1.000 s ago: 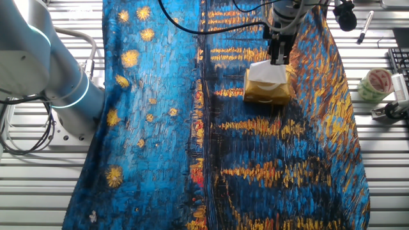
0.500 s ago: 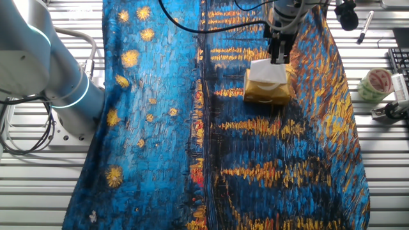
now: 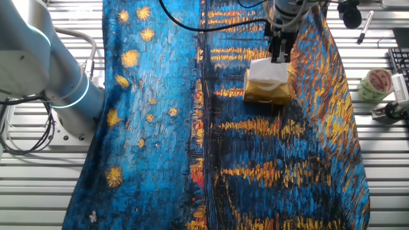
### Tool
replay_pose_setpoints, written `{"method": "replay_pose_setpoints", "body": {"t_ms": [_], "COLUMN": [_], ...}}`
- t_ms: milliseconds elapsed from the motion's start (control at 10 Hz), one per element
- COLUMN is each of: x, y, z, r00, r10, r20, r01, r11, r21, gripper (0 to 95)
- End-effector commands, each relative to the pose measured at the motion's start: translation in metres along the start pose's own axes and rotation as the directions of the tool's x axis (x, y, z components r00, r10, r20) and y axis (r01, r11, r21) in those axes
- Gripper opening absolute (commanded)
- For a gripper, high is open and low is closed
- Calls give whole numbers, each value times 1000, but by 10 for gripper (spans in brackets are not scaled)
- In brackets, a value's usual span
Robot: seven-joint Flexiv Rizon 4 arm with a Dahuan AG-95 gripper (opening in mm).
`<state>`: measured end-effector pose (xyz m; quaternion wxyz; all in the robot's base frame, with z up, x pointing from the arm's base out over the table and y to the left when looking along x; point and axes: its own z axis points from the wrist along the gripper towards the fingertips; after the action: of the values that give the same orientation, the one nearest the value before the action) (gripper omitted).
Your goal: Pull out a napkin
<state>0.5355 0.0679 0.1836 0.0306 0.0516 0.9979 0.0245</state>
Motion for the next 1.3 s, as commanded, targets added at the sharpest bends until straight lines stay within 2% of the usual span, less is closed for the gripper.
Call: {"method": "replay_pose_setpoints", "body": {"t_ms": [100, 1300], "x": [0, 3], "y": [0, -1], "z": [-3, -16], "r00": [1000, 1000], "r10": [0, 1], "r20": [-6, -26], "r01": [0, -1], "r11": [1000, 1000], "r21": [-2, -4], "gripper": [0, 0]}}
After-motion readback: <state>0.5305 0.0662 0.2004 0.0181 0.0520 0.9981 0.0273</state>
